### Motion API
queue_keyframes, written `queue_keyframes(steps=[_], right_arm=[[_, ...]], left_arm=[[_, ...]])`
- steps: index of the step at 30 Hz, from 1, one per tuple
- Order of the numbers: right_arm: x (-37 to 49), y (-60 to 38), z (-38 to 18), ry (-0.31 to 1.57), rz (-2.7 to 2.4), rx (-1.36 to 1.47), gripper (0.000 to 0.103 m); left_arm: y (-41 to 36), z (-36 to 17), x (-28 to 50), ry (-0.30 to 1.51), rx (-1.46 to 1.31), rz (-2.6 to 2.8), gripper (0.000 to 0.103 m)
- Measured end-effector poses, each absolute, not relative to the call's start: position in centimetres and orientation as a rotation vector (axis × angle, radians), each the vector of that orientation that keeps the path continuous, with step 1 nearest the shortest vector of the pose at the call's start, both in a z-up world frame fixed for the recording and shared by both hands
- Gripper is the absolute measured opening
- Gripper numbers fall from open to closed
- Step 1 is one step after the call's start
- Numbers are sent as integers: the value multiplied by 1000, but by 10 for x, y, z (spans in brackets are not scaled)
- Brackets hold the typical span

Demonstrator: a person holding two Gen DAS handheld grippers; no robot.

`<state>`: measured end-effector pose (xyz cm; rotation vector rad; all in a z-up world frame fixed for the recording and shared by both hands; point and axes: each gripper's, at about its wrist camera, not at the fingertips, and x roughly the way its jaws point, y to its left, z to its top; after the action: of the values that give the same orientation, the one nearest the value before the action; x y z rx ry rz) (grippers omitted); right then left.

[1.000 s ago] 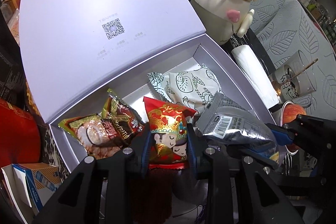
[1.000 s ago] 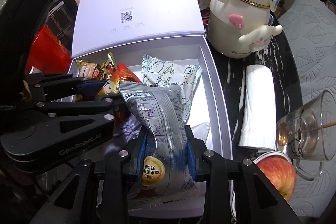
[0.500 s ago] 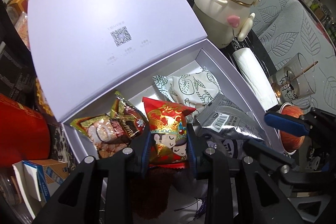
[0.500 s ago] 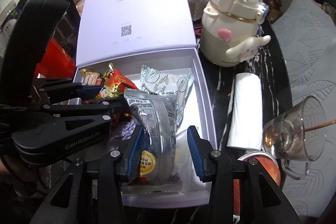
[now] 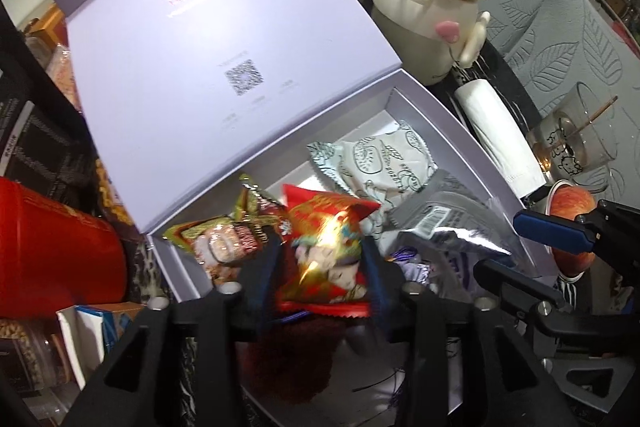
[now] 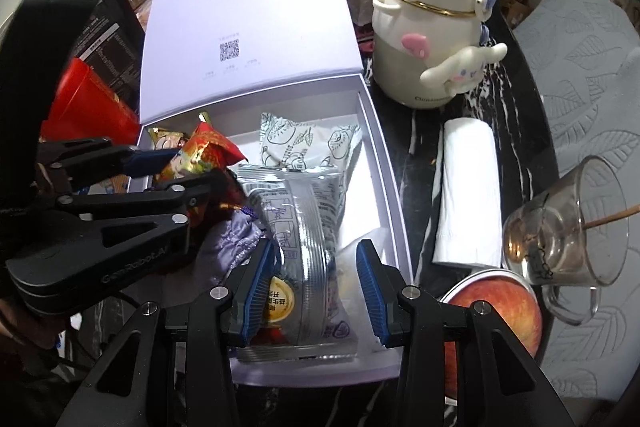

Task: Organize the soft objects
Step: 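Open both tools and raise them away from the lilac box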

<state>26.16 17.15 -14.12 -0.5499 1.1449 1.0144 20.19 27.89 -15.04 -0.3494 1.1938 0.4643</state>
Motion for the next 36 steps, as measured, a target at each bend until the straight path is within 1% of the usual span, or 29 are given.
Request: queue_keyframes(steps=[1,2,3,9,15,19,27,30,34,36], right_arm=[[262,172,-143,1152,1012,-552,43],[263,173,-144,1158,1014,-553,43],[263,174,-145,1162,1014,-554,42],[262,181,-142,1153,1031,-584,42],[258,186,-127,1116,1037,-610,42],[255,186,-106,1070,1040,-610,42],[245,187,-55,958,1050,-589,43],[240,187,-31,901,1049,-578,53],[229,181,7,804,1055,-550,62],[225,177,22,763,1053,-539,70]], left_arm=[[280,-150,201,1194,-346,468,74],[280,-149,200,1196,-341,475,81],[281,-149,199,1194,-336,479,84],[284,-136,193,1173,-324,499,84],[286,-117,182,1141,-329,520,84],[288,-102,175,1113,-327,535,84],[291,-48,161,1013,-306,563,84],[291,-24,156,966,-292,578,84],[289,8,144,906,-276,589,84],[286,25,136,877,-271,598,84]])
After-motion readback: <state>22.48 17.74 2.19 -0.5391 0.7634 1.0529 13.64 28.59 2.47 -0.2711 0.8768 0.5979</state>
